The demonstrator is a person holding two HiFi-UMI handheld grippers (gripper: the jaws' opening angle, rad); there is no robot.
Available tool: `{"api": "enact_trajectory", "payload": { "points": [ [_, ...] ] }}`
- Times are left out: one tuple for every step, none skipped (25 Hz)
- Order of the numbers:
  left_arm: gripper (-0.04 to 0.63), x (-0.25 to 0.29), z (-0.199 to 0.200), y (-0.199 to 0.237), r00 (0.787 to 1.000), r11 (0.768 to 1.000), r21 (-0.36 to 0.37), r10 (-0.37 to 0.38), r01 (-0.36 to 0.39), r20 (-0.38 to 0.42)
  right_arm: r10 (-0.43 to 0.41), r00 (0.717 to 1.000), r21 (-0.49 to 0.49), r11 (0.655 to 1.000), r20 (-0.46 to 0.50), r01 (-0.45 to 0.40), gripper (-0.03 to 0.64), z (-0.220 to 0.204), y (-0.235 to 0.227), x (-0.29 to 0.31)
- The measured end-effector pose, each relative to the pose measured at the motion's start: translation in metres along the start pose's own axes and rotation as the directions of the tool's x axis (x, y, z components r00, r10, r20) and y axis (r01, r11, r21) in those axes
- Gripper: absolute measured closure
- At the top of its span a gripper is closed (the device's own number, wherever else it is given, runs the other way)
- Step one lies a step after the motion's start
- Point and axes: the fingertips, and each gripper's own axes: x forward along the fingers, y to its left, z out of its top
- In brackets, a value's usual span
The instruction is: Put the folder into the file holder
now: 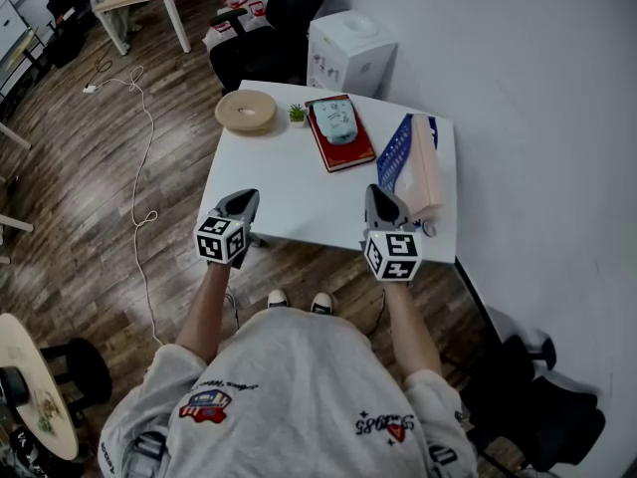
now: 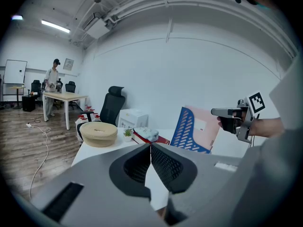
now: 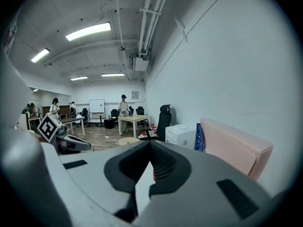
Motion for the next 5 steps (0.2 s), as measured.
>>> {"api": "enact_trajectory", "payload": {
  "points": [
    [0.588,0.0002,-0.0004,0.0001,1.0,1.0,0.0,0.0,0.0,-0.001,-0.001,1.0,0.001,1.0,-0.001,0.001,0.614,-0.0003,-0.0002,0.0001],
    [0.588,0.0005,-0.0009,0.0002,1.0,1.0,-0.001,0.0,0.0,-0.003,-0.002,1.0,0.002,1.0,-0.002,0.002,0.614,-0.0008,-0.0005,0.0002],
    [0.588,0.0009,-0.0013,0.0003,1.0,1.0,-0.002,0.0,0.0,-0.004,-0.002,1.0,0.002,1.0,-0.003,0.002,0.614,-0.0014,-0.001,0.0004],
    [0.588,0.0013,-0.0018,0.0003,1.0,1.0,-0.003,0.0,0.0,-0.005,-0.002,1.0,0.001,1.0,-0.005,0.002,0.614,-0.0022,-0.0015,0.0005],
    [0.588,0.0017,-0.0024,0.0003,1.0,1.0,-0.004,0.0,0.0,-0.006,-0.002,1.0,0.001,1.0,-0.006,0.002,0.614,-0.0031,-0.002,0.0005]
  ]
}}
